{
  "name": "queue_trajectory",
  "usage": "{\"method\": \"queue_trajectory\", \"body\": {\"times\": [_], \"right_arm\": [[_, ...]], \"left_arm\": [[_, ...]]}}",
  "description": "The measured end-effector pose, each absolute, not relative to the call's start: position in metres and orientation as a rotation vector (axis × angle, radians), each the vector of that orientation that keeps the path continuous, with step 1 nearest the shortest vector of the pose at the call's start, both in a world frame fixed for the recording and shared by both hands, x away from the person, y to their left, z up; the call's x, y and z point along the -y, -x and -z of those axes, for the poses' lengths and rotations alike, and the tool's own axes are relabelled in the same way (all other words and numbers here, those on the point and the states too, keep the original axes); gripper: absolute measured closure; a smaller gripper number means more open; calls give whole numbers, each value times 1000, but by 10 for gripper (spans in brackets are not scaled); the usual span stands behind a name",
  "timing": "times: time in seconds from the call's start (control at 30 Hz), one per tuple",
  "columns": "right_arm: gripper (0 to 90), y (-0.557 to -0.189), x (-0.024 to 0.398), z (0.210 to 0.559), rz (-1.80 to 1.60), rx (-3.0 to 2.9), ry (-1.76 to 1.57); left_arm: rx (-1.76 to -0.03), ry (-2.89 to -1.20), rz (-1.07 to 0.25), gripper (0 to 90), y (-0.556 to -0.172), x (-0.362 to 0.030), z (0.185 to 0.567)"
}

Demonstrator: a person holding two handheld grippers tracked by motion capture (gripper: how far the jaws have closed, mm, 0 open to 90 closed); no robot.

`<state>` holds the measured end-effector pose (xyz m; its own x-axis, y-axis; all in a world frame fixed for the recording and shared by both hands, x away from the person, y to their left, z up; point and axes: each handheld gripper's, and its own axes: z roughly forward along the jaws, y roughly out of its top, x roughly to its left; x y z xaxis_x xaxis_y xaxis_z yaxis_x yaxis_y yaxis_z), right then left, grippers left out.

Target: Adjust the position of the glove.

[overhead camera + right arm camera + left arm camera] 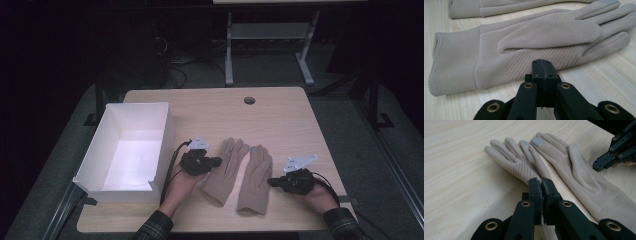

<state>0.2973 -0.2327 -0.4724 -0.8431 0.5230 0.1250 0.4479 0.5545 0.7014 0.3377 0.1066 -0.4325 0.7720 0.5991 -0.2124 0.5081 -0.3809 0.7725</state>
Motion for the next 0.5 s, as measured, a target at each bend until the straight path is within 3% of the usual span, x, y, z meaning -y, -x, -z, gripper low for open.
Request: {"method": "queue_trajectory", "body": {"times": [0.5], "right_arm": [[897, -299, 227, 473, -1184, -2689, -828]], "left_arm": [[-724, -2069, -87, 871, -337, -89, 421]]}}
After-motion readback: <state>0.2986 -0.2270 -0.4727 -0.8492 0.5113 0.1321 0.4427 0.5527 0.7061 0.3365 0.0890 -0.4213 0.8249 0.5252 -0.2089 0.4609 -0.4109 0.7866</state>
